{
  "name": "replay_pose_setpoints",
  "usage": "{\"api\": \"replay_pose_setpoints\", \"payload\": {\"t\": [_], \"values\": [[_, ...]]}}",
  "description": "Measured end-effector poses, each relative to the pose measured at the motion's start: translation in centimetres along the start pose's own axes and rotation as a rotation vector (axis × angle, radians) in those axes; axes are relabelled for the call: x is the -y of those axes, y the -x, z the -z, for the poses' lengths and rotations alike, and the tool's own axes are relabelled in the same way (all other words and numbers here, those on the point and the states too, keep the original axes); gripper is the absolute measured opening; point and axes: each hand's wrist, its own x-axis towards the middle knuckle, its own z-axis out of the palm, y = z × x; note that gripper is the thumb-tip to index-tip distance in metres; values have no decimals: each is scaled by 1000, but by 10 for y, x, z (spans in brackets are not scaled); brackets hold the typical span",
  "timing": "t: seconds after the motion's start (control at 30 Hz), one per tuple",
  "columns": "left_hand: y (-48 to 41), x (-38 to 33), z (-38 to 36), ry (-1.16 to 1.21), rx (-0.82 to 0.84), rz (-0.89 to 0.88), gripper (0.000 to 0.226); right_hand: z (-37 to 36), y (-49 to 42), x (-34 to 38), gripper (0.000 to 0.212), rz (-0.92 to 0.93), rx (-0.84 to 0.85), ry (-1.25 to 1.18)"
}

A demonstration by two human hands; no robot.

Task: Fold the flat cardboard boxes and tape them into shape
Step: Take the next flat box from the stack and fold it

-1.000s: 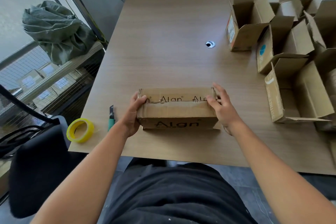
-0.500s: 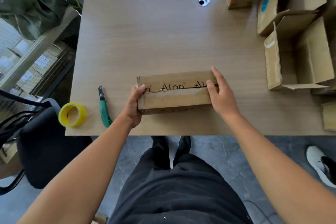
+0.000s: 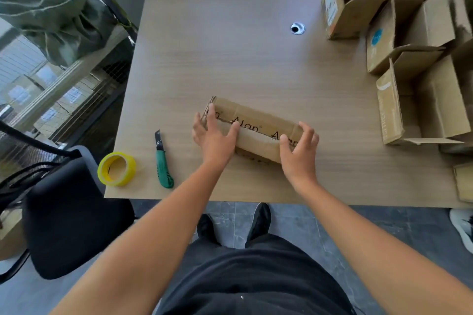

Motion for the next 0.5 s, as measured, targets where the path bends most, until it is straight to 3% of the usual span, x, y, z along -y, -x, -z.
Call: {"api": "replay_pose_setpoints", "payload": {"t": [0.07, 0.13, 0.23, 0.3, 0.4, 0.5], "values": [[-19, -1, 10, 2, 53, -121, 75, 0, 6, -1, 54, 172, -49, 268], [-40, 1, 23, -64, 153, -281, 72, 2, 11, 0, 61, 327, 35, 438], [-73, 0, 41, -177, 366, -469, 71, -6, 19, 14, 76, 392, 360, 338], [-87, -5, 46, -248, 442, -527, 71, -23, 20, 22, 87, 422, 434, 369], [-86, -10, 48, -272, 437, -541, 66, -49, 25, 35, 82, 297, 412, 446], [-66, 8, 68, -98, 237, -471, 56, -75, 40, 45, 79, 239, 326, 523]]}}
